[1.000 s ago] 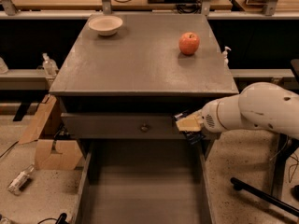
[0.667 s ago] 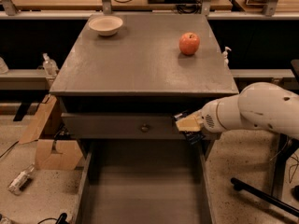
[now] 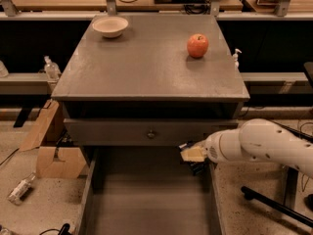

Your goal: Place rxbar blueberry into middle drawer

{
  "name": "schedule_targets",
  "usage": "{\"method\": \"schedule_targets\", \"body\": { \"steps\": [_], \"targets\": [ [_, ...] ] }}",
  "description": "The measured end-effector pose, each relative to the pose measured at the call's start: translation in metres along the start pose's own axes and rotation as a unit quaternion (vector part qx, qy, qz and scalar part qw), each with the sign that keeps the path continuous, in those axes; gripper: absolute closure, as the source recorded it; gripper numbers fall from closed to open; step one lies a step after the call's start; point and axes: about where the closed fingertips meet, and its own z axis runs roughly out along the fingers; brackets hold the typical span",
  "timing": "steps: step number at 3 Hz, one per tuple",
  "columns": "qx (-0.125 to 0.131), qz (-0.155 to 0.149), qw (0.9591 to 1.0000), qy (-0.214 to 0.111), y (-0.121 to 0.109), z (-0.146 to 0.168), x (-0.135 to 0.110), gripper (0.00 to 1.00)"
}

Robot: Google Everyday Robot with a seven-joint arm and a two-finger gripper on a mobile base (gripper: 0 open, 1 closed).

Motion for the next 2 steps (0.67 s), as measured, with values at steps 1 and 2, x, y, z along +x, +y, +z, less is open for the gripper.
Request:
{"method": "schedule_targets", "body": {
  "steps": [1, 2],
  "targets": [
    [-0.012, 0.020, 0.9996, 0.016, -0.012, 0.052, 0.046, 1.00],
    [-0.034, 0.029, 0.9980, 0.044, -0.019, 0.102, 0.083, 1.00]
  ]
}}
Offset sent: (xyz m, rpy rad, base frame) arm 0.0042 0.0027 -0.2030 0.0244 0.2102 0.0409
